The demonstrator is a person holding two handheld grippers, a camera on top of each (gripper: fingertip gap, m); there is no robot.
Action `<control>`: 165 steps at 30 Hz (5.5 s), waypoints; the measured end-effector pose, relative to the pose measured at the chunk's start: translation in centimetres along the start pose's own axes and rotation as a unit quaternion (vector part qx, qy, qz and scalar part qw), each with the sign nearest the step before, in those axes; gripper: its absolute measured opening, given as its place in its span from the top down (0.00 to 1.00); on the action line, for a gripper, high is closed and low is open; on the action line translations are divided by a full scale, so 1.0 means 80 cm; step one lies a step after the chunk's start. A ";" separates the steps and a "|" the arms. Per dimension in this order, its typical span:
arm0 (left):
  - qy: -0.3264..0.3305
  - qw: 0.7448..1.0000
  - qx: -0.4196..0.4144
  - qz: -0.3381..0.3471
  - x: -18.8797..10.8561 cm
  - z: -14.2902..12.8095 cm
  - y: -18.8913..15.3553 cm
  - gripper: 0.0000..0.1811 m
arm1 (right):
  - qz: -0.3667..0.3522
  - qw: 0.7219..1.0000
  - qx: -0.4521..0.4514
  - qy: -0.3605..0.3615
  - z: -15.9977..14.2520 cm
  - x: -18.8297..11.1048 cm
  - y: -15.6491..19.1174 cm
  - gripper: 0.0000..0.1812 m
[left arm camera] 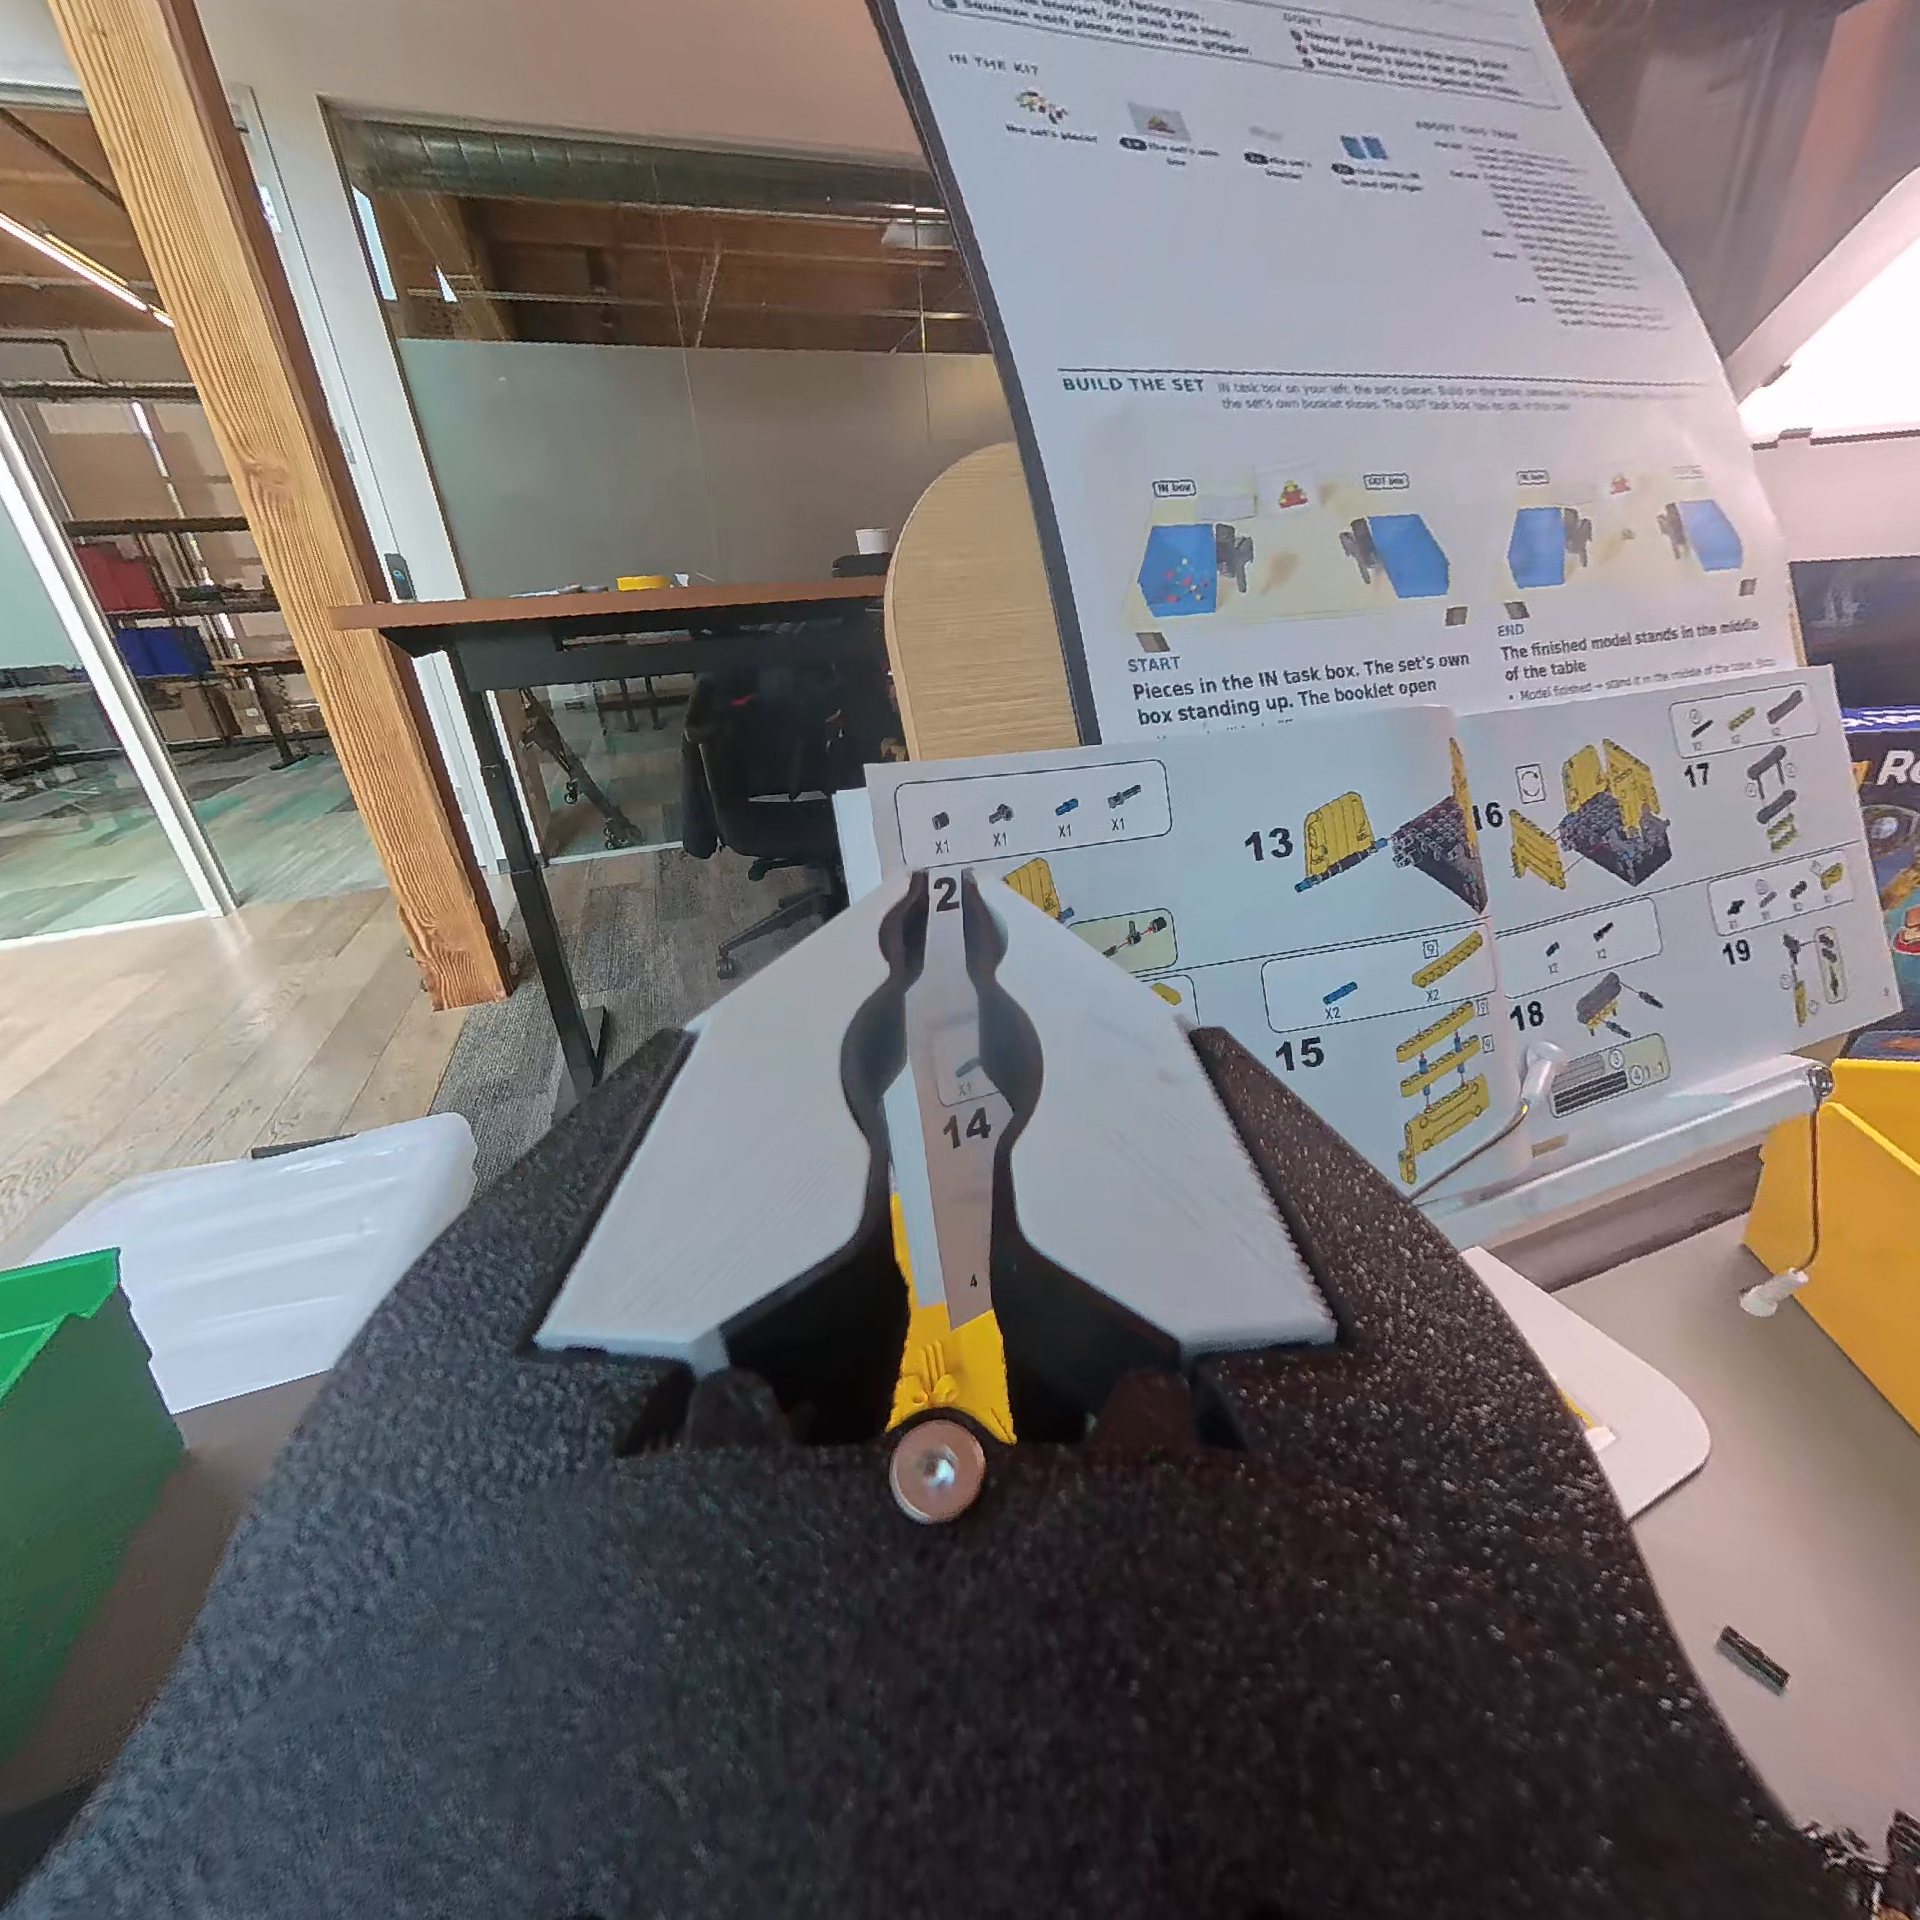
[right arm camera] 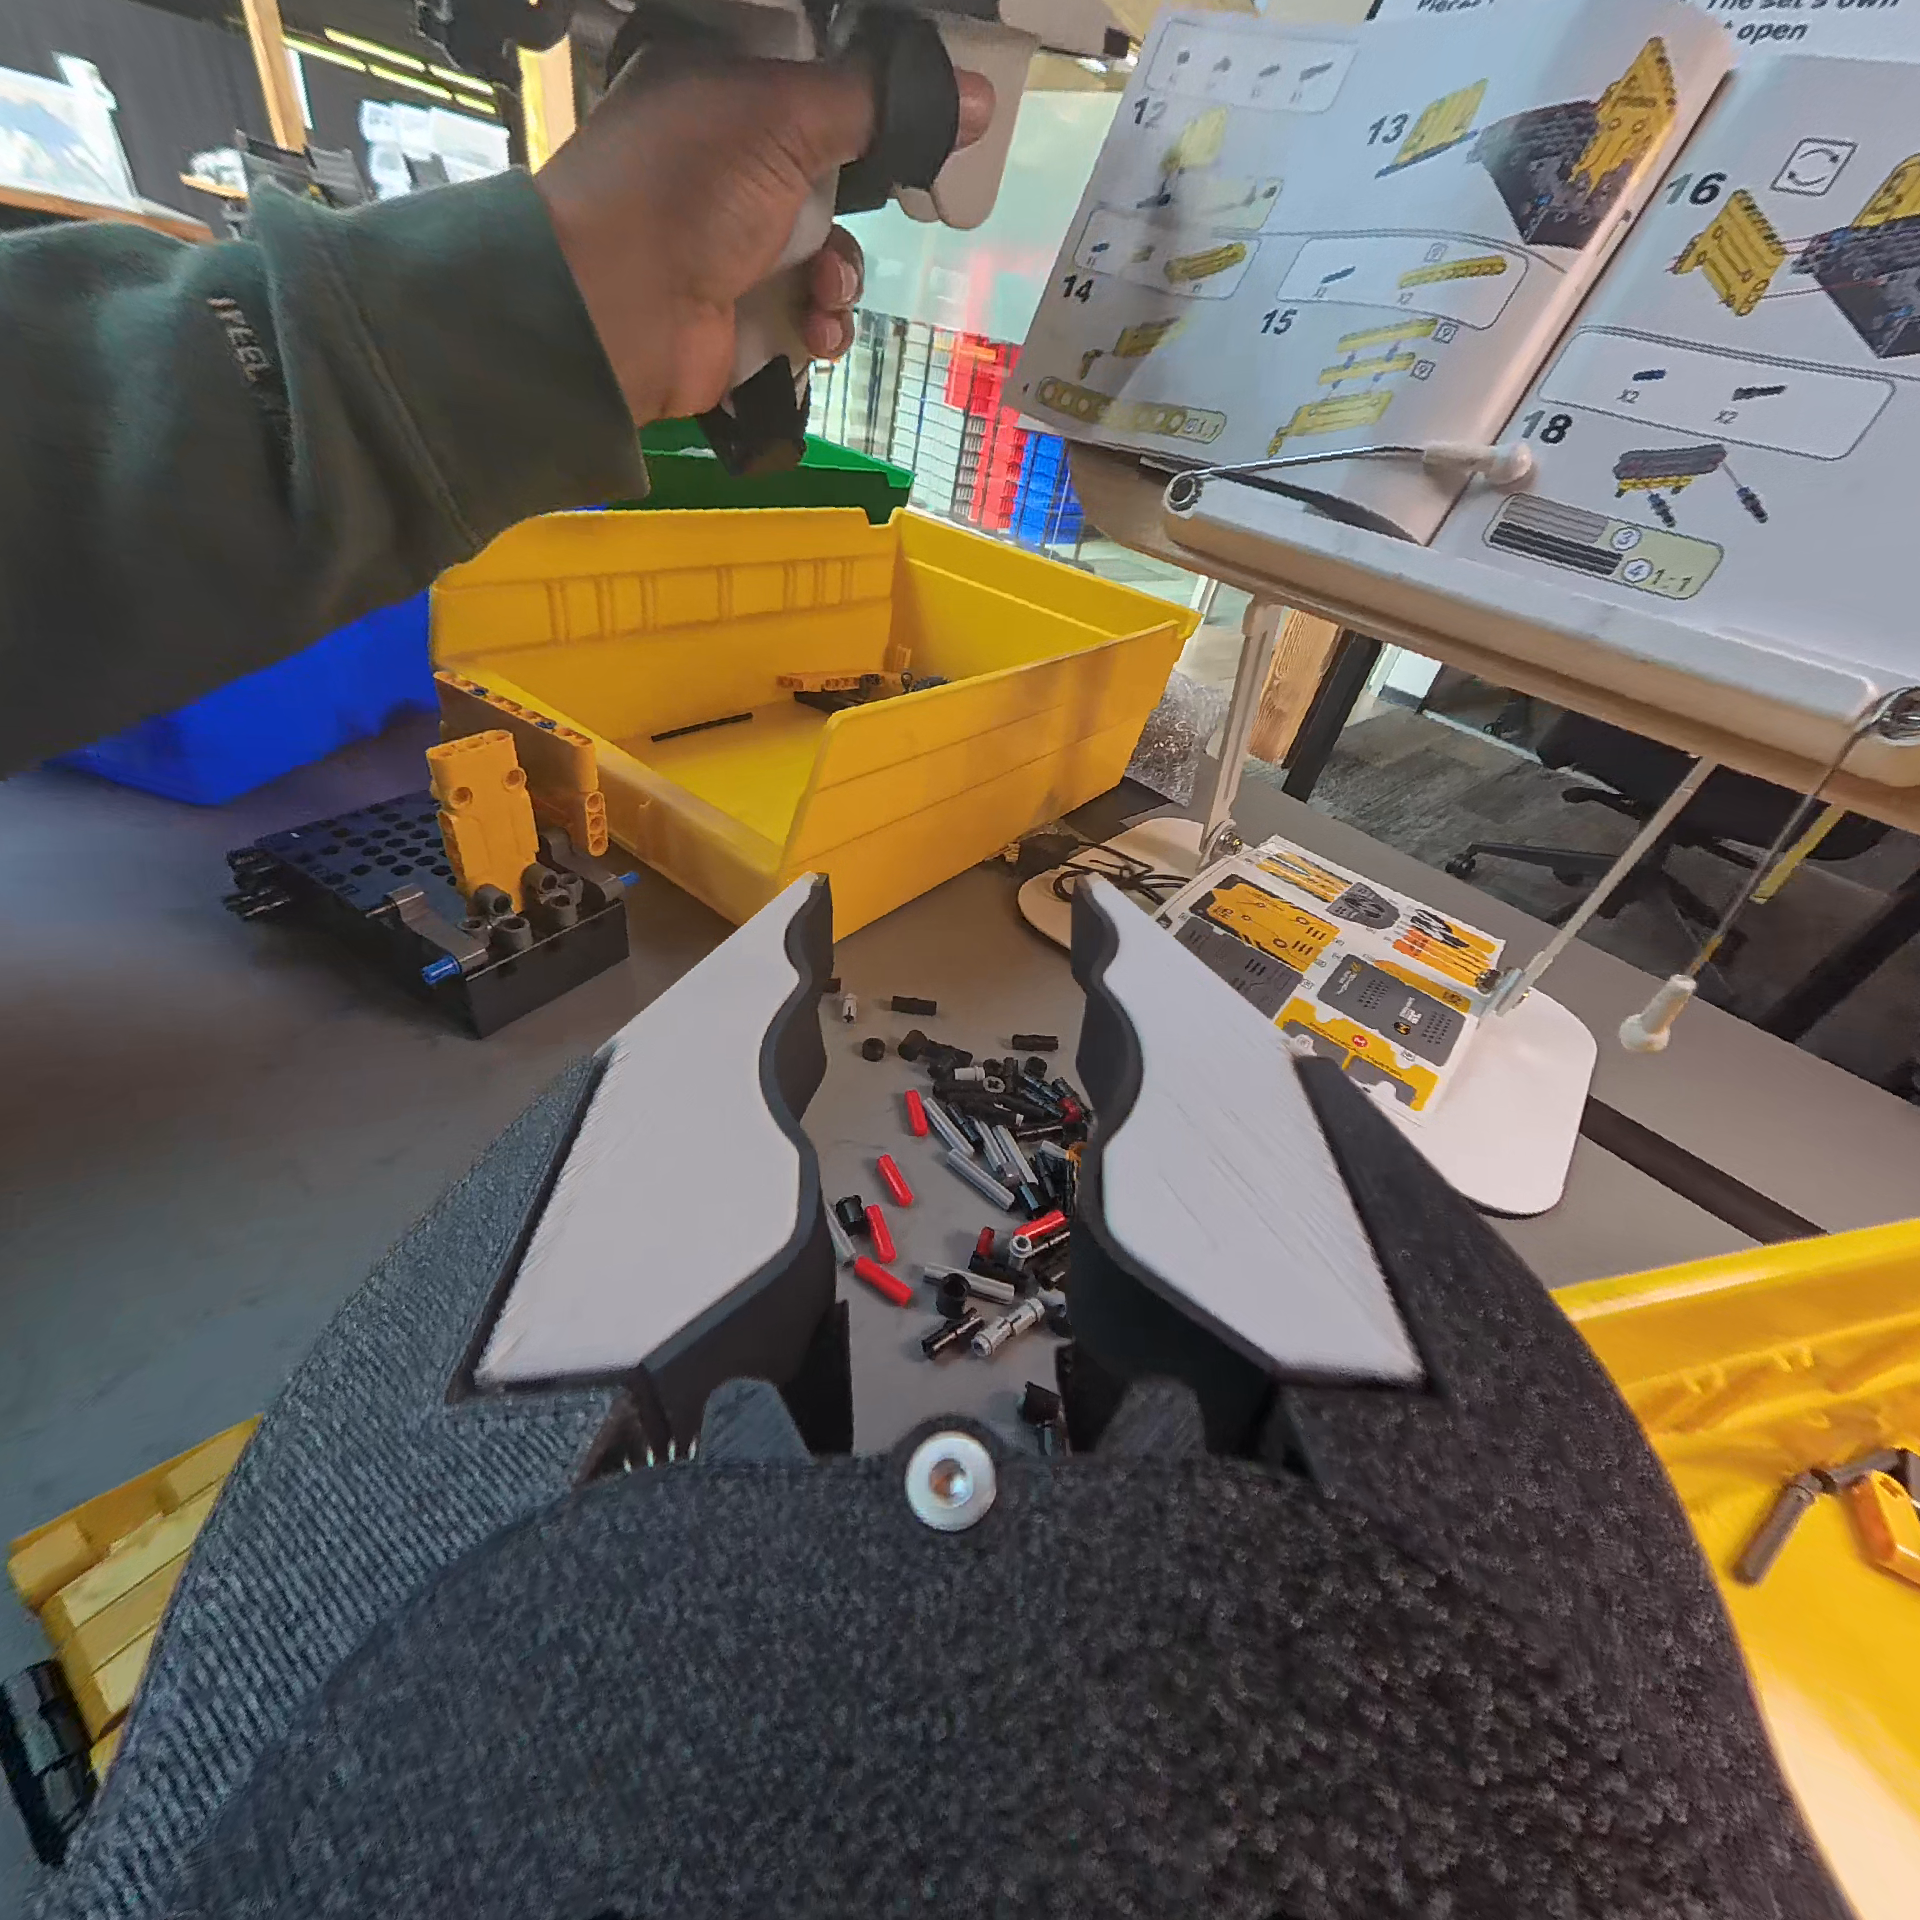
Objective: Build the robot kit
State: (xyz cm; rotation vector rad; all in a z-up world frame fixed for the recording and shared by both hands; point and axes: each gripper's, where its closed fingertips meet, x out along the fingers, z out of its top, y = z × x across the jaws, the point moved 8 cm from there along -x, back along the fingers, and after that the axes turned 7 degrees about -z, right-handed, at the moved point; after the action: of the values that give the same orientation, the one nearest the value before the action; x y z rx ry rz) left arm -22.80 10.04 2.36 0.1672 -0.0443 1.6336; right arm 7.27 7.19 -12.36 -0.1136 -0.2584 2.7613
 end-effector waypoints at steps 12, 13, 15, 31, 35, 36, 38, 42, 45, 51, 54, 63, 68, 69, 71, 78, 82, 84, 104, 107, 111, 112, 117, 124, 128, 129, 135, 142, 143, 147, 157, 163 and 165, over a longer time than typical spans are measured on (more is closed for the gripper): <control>0.013 1.000 0.007 0.008 0.003 0.000 0.006 0.97 | 0.025 0.999 0.031 0.008 -0.010 0.002 0.003 0.90; 0.013 1.000 0.008 0.009 0.002 0.001 0.006 0.97 | 0.025 0.999 0.037 0.007 -0.009 0.002 0.002 0.91; 0.014 1.000 0.008 0.011 0.001 0.003 0.007 0.97 | 0.024 0.999 0.043 0.005 -0.009 0.001 0.000 0.98; 0.017 1.000 0.008 0.007 -0.001 -0.002 0.004 0.97 | 0.012 0.999 0.053 -0.002 -0.009 0.000 -0.006 1.00; 0.018 1.000 0.008 0.007 -0.001 -0.003 0.005 0.97 | 0.005 0.999 0.050 -0.001 -0.009 0.000 -0.008 1.00; 0.018 1.000 0.008 0.007 -0.001 -0.003 0.005 0.97 | 0.004 0.999 0.050 0.001 -0.010 0.000 -0.008 1.00; 0.019 1.000 0.008 0.007 0.000 -0.003 0.005 0.97 | 0.003 0.999 0.047 0.001 -0.010 0.000 -0.008 1.00; 0.019 1.000 0.009 0.006 0.001 -0.005 0.005 0.97 | 0.008 0.999 0.039 0.002 -0.011 0.000 -0.006 1.00; 0.019 1.000 0.009 0.005 0.002 -0.005 0.004 0.97 | 0.009 0.999 0.031 0.005 -0.012 0.001 -0.005 1.00; 0.021 1.000 0.011 0.006 0.005 -0.006 0.004 0.97 | 0.021 0.999 0.033 0.012 -0.013 0.001 -0.002 1.00; 0.023 1.000 0.013 0.006 0.007 -0.007 0.004 0.97 | 0.023 0.999 0.033 0.016 -0.013 0.001 -0.002 1.00; 0.027 0.999 0.018 0.009 0.011 -0.011 0.004 0.97 | 0.019 0.999 0.016 0.026 -0.017 0.002 0.000 1.00; 0.026 0.999 0.019 0.008 0.011 -0.011 0.003 0.97 | 0.019 0.999 0.021 0.027 -0.018 0.003 -0.001 1.00; 0.026 0.999 0.019 0.007 0.011 -0.011 0.002 0.97 | 0.019 0.999 0.022 0.027 -0.018 0.003 -0.001 1.00; 0.025 0.999 0.019 0.006 0.011 -0.010 0.001 0.97 | 0.020 0.999 0.022 0.028 -0.018 0.003 -0.001 1.00; 0.023 0.999 0.021 0.006 0.014 -0.008 0.000 0.97 | 0.020 0.999 0.020 0.032 -0.019 0.003 -0.001 0.99; 0.020 0.999 0.024 0.007 0.015 -0.004 -0.001 0.97 | 0.020 0.999 0.019 0.035 -0.020 0.004 0.000 0.98; 0.019 0.999 0.026 0.007 0.016 -0.003 -0.002 0.97 | 0.021 0.999 0.019 0.036 -0.020 0.004 0.000 0.98; 0.011 0.992 0.064 -0.109 -0.148 -0.004 -0.093 0.94 | 0.022 0.999 0.039 0.011 -0.005 -0.003 -0.001 0.97; 0.031 0.991 0.038 -0.124 -0.201 -0.025 -0.110 0.92 | 0.023 0.999 0.047 0.003 0.004 -0.005 0.000 0.96; 0.053 0.990 -0.011 -0.133 -0.259 -0.065 -0.142 0.93 | 0.016 0.998 0.055 -0.015 0.035 -0.014 0.003 0.92; 0.058 0.989 -0.012 -0.134 -0.270 -0.076 -0.151 0.93 | 0.013 0.998 0.053 -0.021 0.048 -0.019 0.003 0.92; 0.087 0.984 -0.032 -0.153 -0.287 -0.110 -0.176 0.93 | -0.035 0.998 0.016 -0.058 0.138 -0.079 -0.030 0.91; 0.099 0.983 -0.032 -0.150 -0.282 -0.125 -0.170 0.92 | -0.190 0.980 -0.054 -0.010 0.189 -0.276 -0.183 0.93; 0.107 0.984 -0.040 -0.135 -0.275 -0.131 -0.169 0.87 | -0.203 0.963 -0.067 0.164 0.128 -0.345 -0.279 0.93; 0.109 0.985 -0.036 -0.131 -0.273 -0.132 -0.169 0.86 | -0.190 0.956 -0.070 0.212 0.107 -0.355 -0.297 0.93; 0.129 0.986 0.003 -0.102 -0.274 -0.138 -0.167 0.85 | -0.095 0.887 -0.134 0.432 -0.001 -0.365 -0.363 0.92; 0.123 0.989 0.043 -0.067 -0.285 -0.136 -0.159 0.85 | 0.024 0.768 -0.179 0.614 -0.085 -0.333 -0.393 0.90; 0.125 0.989 0.046 -0.063 -0.286 -0.137 -0.159 0.85 | 0.038 0.751 -0.179 0.634 -0.094 -0.331 -0.394 0.90; 0.137 0.987 0.052 -0.062 -0.285 -0.143 -0.159 0.85 | 0.075 0.706 -0.190 0.678 -0.115 -0.331 -0.393 0.90; 0.142 0.985 0.048 -0.081 -0.279 -0.148 -0.160 0.85 | 0.091 0.704 -0.180 0.681 -0.126 -0.340 -0.385 0.92; 0.142 0.985 0.041 -0.091 -0.281 -0.147 -0.161 0.86 | 0.088 0.728 -0.165 0.659 -0.119 -0.327 -0.385 0.92; 0.141 0.985 0.040 -0.092 -0.281 -0.147 -0.161 0.87 | 0.082 0.742 -0.158 0.647 -0.116 -0.322 -0.387 0.92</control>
State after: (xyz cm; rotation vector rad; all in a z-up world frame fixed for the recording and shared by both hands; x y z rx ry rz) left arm -9.55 -9.73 -13.27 -0.0005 0.2484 1.4604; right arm 43.03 27.73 -14.30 -2.0565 -0.3000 2.0595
